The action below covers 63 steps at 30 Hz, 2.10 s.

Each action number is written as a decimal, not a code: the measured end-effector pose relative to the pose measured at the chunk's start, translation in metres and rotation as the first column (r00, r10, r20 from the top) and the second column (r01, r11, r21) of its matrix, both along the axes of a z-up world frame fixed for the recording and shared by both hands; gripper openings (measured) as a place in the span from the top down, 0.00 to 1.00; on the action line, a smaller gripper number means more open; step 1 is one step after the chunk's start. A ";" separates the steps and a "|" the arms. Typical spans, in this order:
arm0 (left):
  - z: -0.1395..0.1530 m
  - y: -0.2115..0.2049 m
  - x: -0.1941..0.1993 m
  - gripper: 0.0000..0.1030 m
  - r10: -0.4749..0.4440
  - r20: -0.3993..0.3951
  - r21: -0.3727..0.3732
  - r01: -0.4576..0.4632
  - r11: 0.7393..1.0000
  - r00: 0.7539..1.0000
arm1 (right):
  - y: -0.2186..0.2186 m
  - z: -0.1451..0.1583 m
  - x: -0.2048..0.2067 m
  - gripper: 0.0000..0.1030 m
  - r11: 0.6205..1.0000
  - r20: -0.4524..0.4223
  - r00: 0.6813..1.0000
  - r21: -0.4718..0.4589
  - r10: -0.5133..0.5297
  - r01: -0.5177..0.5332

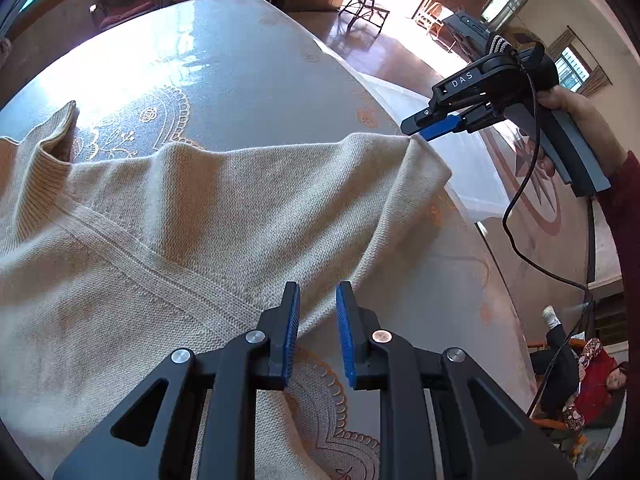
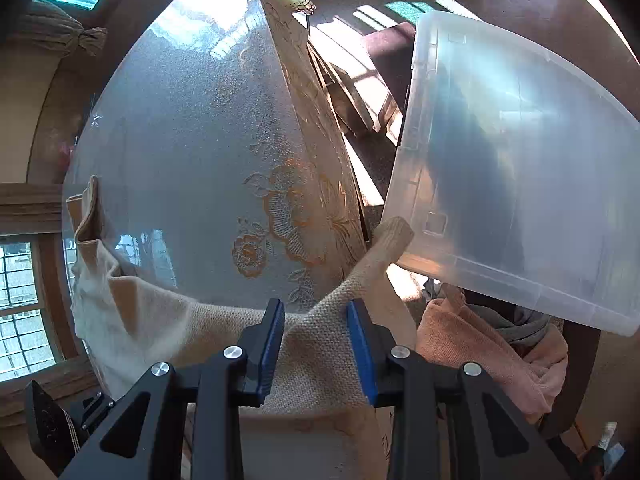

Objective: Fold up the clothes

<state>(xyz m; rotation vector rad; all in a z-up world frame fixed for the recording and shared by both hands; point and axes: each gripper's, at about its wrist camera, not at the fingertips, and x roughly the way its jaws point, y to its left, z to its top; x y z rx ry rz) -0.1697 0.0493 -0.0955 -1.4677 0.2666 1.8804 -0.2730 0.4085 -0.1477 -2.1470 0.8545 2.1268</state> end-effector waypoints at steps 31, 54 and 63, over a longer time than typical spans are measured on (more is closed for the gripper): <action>0.015 -0.140 0.022 0.81 0.177 -0.081 0.045 -0.173 0.984 0.981 | -0.006 0.088 0.172 0.72 0.976 -0.537 0.839 0.122 -0.087 0.179; 0.010 -0.209 0.029 0.80 0.271 -0.085 0.097 -0.263 0.960 0.959 | -0.022 0.022 0.067 0.64 0.975 -0.117 0.988 0.182 -0.105 0.125; 0.007 -0.222 0.029 0.80 0.276 -0.085 0.118 -0.266 0.957 0.957 | -0.012 0.015 0.042 0.64 0.969 -0.008 0.987 0.188 -0.161 0.159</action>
